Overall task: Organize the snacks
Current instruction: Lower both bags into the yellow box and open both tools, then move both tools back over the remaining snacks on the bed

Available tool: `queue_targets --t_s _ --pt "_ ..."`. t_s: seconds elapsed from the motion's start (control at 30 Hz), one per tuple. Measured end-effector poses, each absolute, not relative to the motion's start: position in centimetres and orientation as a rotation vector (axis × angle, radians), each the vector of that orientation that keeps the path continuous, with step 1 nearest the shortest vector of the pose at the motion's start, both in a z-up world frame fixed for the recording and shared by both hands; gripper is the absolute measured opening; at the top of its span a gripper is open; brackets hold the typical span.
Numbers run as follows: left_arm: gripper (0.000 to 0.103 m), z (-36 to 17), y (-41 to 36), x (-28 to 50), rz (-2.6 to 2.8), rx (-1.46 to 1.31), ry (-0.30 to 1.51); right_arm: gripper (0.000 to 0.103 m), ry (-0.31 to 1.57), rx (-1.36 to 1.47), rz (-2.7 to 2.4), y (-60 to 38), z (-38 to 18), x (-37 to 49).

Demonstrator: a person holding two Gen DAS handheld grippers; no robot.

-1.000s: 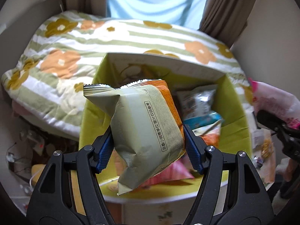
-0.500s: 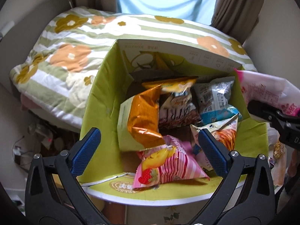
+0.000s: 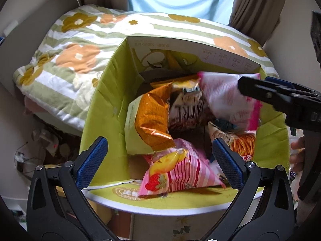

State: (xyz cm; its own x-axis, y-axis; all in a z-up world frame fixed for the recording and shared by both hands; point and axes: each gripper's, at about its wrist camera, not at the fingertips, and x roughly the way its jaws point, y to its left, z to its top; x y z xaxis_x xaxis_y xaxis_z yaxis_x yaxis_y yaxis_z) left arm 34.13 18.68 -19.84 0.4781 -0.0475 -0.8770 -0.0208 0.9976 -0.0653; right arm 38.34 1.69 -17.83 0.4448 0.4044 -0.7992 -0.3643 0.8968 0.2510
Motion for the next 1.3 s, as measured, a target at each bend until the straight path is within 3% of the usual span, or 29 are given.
queue_targets --t_s 0.8,1.3 --pt "0.103 -15.5 18.6 31.6 -0.042 -0.008 0.954 0.102 0.921 0.06 0.374 -0.6 -14.2 33.7" --pt "0.103 -12.8 13.1 29.2 -0.219 0.052 0.87 0.102 0.89 0.086 0.197 -6.0 -11.4 28.0"
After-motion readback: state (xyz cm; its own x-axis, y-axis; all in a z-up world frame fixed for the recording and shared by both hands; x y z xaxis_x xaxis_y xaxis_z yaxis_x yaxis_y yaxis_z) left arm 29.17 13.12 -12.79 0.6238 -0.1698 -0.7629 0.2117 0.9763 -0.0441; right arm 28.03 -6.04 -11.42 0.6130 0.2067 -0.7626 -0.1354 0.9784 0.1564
